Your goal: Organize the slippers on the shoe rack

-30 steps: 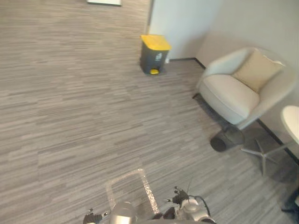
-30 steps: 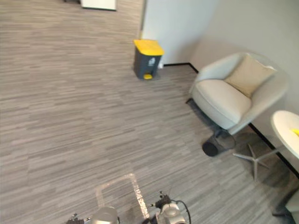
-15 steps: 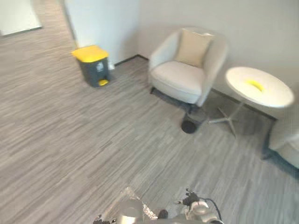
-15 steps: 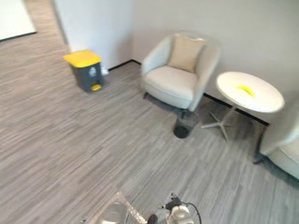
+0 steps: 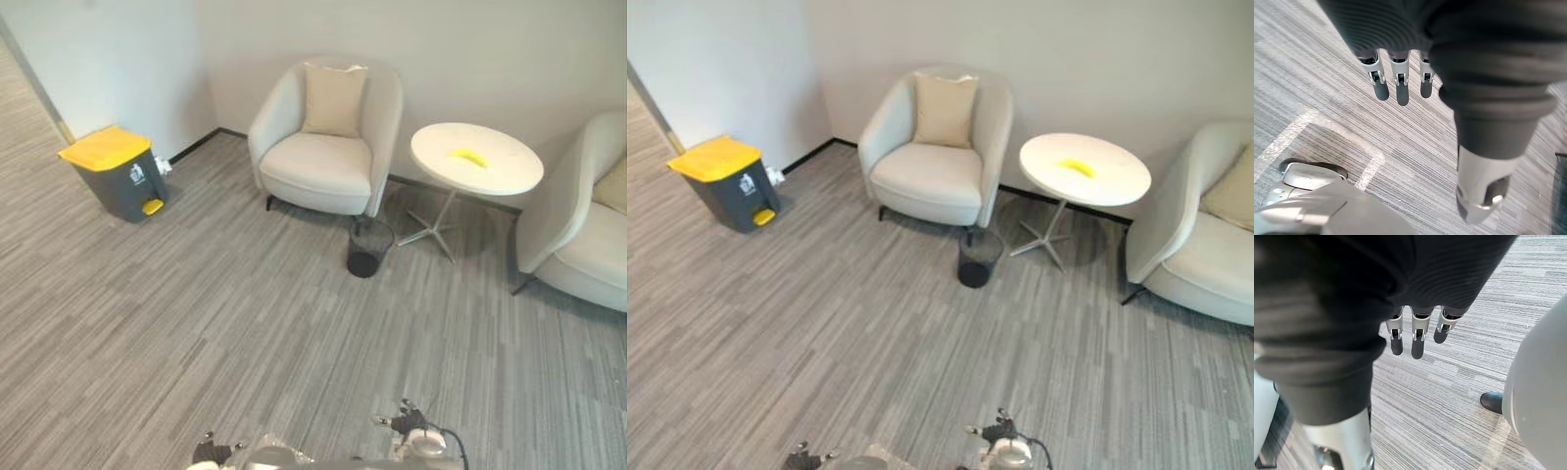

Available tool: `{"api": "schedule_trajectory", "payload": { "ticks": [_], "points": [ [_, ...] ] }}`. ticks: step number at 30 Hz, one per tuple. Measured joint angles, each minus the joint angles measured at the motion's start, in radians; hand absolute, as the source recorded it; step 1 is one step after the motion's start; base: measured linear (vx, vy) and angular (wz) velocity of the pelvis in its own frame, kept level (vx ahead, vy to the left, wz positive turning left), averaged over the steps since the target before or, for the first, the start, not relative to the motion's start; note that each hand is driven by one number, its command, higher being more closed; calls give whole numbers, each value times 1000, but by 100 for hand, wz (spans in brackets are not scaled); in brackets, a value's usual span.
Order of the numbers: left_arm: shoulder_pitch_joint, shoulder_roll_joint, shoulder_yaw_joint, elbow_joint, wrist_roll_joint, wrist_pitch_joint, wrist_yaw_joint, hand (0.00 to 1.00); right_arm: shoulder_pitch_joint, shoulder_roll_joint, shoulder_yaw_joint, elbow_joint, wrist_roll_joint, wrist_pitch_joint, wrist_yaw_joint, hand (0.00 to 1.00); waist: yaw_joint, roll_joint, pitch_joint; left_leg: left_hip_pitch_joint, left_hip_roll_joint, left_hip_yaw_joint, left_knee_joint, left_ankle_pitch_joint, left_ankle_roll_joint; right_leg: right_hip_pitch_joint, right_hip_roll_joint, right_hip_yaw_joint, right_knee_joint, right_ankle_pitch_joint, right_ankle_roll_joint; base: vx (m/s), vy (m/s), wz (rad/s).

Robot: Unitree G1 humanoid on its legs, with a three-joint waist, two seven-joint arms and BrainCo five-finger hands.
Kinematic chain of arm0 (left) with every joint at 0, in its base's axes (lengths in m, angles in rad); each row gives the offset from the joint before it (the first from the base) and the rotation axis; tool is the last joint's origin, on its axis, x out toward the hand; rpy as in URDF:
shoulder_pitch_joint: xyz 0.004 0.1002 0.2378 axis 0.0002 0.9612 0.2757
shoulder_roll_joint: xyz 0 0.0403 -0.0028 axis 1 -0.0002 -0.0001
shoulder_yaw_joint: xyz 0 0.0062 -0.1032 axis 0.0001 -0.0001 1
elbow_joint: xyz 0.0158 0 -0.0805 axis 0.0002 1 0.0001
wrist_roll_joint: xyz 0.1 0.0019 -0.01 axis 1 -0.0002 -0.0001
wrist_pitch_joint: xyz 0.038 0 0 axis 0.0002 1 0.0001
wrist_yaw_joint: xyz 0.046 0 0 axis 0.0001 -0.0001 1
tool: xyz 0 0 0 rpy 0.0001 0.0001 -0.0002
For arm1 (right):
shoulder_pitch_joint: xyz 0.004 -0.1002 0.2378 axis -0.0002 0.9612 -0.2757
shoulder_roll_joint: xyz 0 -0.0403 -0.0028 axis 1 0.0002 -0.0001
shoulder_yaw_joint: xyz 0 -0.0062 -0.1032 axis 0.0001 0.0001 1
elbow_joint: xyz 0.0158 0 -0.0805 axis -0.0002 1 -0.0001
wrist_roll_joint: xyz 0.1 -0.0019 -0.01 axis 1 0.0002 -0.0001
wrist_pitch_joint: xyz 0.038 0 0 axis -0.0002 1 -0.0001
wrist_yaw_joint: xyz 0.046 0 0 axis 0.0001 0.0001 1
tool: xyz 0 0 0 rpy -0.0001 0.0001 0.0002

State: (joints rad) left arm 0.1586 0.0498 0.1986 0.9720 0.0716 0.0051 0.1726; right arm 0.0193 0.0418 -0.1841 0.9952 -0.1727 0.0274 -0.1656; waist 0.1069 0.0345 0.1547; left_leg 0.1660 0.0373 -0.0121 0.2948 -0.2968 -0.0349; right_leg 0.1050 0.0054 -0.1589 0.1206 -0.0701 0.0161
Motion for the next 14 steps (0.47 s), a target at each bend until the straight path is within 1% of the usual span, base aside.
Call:
{"api": "schedule_trajectory", "payload": {
  "ticks": [4, 9, 14],
  "points": [
    [1, 0, 0, -2, 7, 0, 0, 0, 0, 1, -10, -1, 21, 0, -5, 0, 0, -1, 0, 19, 2, 29, -13, 0, 0, -4, -6, -7, 16, -9, 10, -9, 6, -16],
    [10, -1, 0, -14, 7, -1, 1, 0, 0, 5, -24, -4, 25, 0, -7, 0, -3, -4, 0, 27, 8, 52, -22, -2, 4, -4, -7, -19, 16, -16, 5, -60, -25, -8],
    [22, -2, 0, -31, 7, -14, 2, 0, 7, 22, -49, -13, 24, 0, -7, 0, -3, -12, -5, 28, 20, 73, -35, -2, 5, -5, -4, -26, 13, -24, 6, -41, -28, -3]
  ]
}}
